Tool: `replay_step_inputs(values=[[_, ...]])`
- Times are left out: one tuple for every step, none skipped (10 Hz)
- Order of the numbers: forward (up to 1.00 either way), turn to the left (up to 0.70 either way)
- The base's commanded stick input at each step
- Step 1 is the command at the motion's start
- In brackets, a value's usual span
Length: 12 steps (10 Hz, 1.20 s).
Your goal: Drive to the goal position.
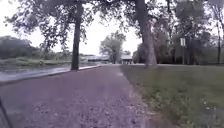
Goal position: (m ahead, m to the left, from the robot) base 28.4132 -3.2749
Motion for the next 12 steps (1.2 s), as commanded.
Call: replay_step_inputs(values=[[0.7,0.0],[0.7,0.0],[0.7,0.0],[0.7,0.0],[0.7,0.0],[0.7,0.0],[0.7,0.0],[0.7,0.0],[0.7,0.0],[0.7,0.0],[0.7,0.0],[0.7,0.0]])
